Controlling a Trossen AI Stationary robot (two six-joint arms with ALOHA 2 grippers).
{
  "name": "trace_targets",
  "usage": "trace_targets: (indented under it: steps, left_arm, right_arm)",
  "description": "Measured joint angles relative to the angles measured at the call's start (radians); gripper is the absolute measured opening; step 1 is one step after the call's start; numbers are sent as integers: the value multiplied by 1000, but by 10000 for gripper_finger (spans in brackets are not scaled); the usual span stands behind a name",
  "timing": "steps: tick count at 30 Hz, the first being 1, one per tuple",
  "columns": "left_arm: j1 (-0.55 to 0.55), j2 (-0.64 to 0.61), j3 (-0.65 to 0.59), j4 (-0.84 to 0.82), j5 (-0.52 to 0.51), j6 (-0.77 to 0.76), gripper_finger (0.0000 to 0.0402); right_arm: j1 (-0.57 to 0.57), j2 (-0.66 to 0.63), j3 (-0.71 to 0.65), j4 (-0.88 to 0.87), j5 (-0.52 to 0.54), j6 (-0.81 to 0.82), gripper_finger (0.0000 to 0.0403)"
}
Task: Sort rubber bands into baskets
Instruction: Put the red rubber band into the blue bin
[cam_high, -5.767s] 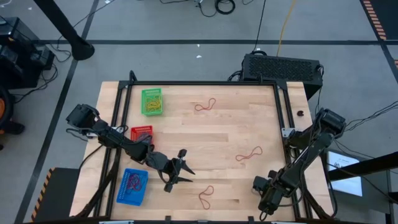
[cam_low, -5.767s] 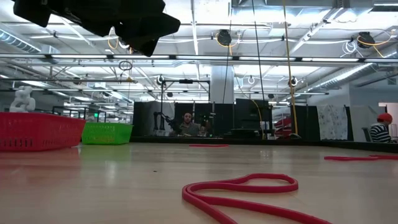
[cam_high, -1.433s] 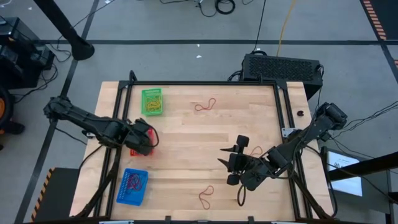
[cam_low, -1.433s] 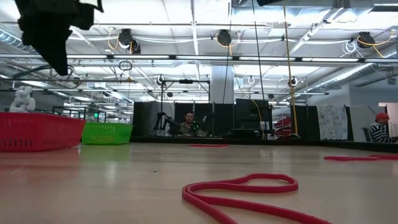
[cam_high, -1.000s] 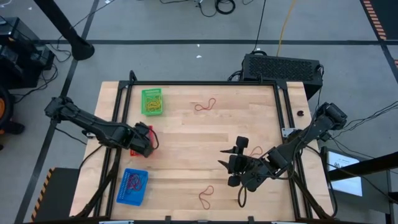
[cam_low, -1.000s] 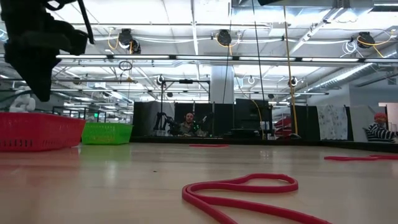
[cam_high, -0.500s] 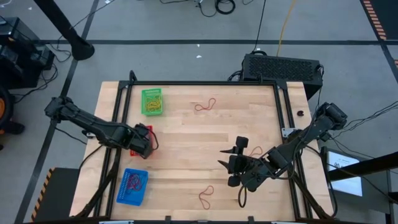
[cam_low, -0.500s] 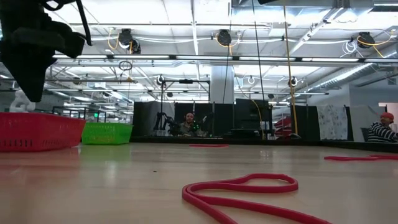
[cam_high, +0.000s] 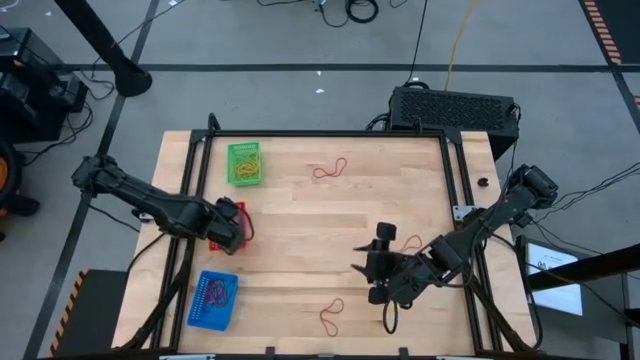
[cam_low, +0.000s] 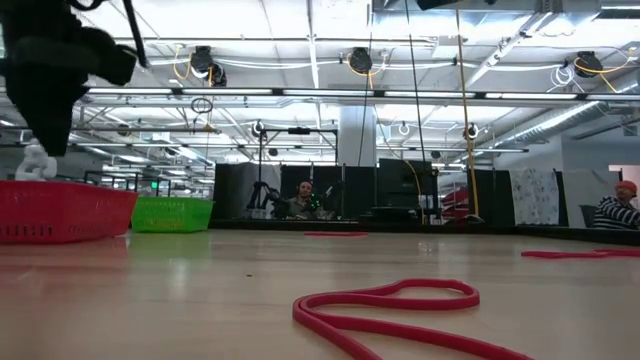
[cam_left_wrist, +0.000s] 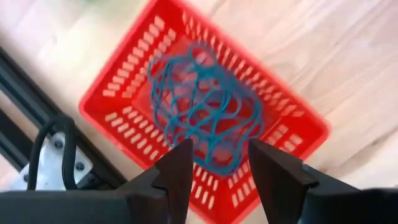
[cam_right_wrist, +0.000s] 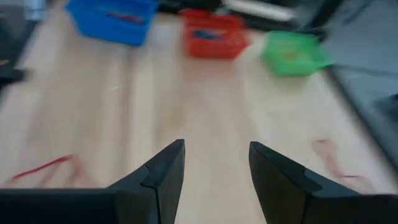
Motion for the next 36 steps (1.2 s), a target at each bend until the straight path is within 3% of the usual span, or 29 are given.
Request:
trace_targets:
  steps: [3, 9, 13, 19, 24, 29, 36]
  left_arm:
    - [-3, 0, 37, 2, -44, 2, 161]
    - [-56, -1, 85, 61, -207, 32, 161]
    - [-123, -1, 50, 283, -370, 220, 161]
    - [-181, 0, -78, 819, -552, 608, 161]
    - [-178, 12, -238, 1256, -538, 863, 161]
    - [-146, 44, -375, 1640, -505, 994, 161]
    - [-78, 123, -425, 1953, -212, 1094, 161]
  right_arm:
    - [-8, 0, 0, -1, -109, 17, 171]
    - [-10, 0, 0, -37, -125, 79, 171]
    - [-9, 0, 0, -134, -126, 165, 171]
    - [-9, 0, -1, -278, -139, 351, 171]
    - [10, 1, -92, -274, -160, 486, 171]
    - [5, 0, -217, -249, -188, 568, 171]
    - [-68, -2, -301, -243, -273, 611, 171]
